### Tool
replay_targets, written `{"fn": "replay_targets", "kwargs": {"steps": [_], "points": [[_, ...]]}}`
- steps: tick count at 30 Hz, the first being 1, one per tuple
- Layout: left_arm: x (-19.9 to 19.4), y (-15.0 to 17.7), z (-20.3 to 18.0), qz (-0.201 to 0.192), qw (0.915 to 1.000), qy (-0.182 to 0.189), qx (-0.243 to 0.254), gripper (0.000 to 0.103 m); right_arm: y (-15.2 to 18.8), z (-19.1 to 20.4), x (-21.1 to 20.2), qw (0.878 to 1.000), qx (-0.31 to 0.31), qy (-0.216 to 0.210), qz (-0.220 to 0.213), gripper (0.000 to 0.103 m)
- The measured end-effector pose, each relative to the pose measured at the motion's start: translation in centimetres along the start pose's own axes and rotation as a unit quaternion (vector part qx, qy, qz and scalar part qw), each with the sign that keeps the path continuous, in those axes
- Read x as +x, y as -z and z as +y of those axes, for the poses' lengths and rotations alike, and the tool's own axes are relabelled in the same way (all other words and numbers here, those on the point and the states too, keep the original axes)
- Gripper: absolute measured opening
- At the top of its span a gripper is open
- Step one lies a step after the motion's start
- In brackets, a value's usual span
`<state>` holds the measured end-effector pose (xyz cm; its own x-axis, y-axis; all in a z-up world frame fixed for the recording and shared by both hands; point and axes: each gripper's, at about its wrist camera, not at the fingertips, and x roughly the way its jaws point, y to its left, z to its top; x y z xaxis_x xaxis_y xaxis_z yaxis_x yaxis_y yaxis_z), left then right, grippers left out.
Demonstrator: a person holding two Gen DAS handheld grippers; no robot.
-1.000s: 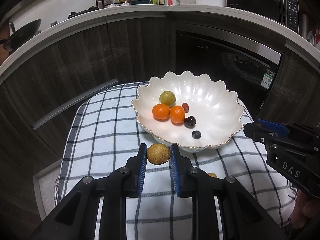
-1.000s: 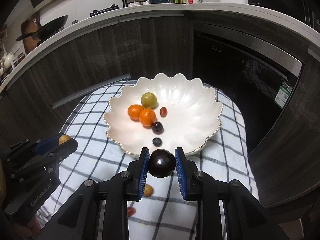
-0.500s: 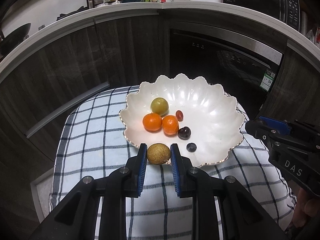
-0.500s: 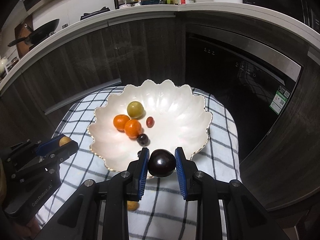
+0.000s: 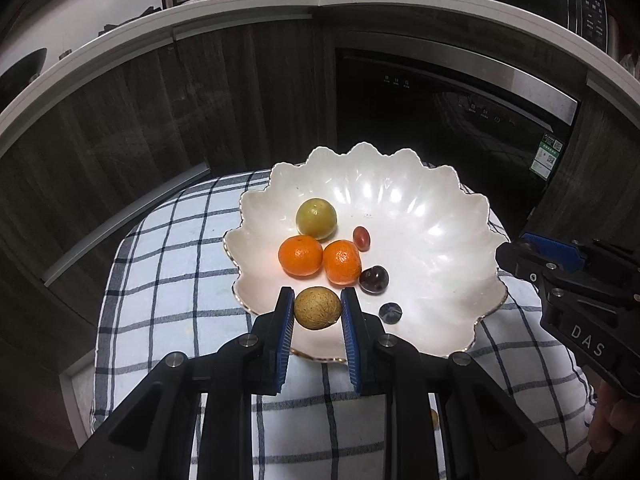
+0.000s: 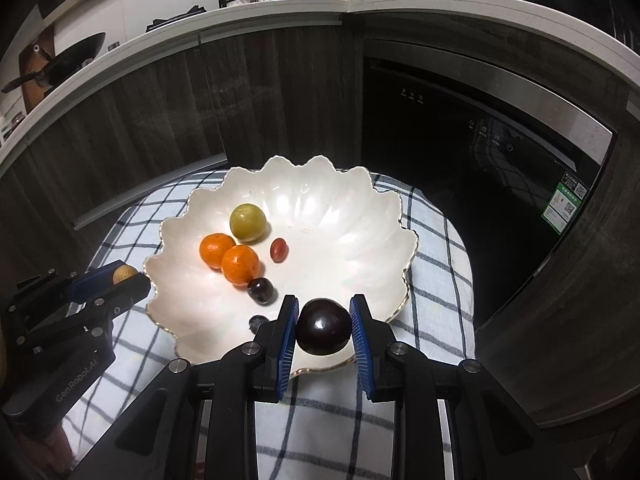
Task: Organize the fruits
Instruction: 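Carry the brown fruit over the bowl while the right tool carries the cherry there, then open the left tool releasing the brown fruit while the right tool drops the cherry in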
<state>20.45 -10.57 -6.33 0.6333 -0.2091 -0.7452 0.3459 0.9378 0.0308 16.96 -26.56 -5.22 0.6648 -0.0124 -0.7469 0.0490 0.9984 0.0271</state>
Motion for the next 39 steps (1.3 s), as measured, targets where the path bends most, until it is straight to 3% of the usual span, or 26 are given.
{"fn": "replay_targets", "kwargs": {"steps": [27,31,34,39], "points": [[4.2,-1.3,-0.2,0.032,0.9994,0.011,0.010,0.025,-1.2,-0.6,3.8,1.000,-0.008,0.006,0.019,0.028],[4.3,-1.3,-0.3,0.034,0.9993,0.007,0.011,0.040,-1.4,-0.4,3.7,1.000,-0.016,0.011,0.016,0.029],[4.2,-1.3,-0.2,0.032,0.9994,0.001,0.011,0.046,-1.5,-0.3,3.8,0.999,-0.022,0.022,0.019,0.031],[3.8,-1.2,0.1,0.028,0.9996,-0.006,0.009,0.057,-1.5,-0.5,3.4,0.999,-0.014,0.031,0.011,0.053]]}}
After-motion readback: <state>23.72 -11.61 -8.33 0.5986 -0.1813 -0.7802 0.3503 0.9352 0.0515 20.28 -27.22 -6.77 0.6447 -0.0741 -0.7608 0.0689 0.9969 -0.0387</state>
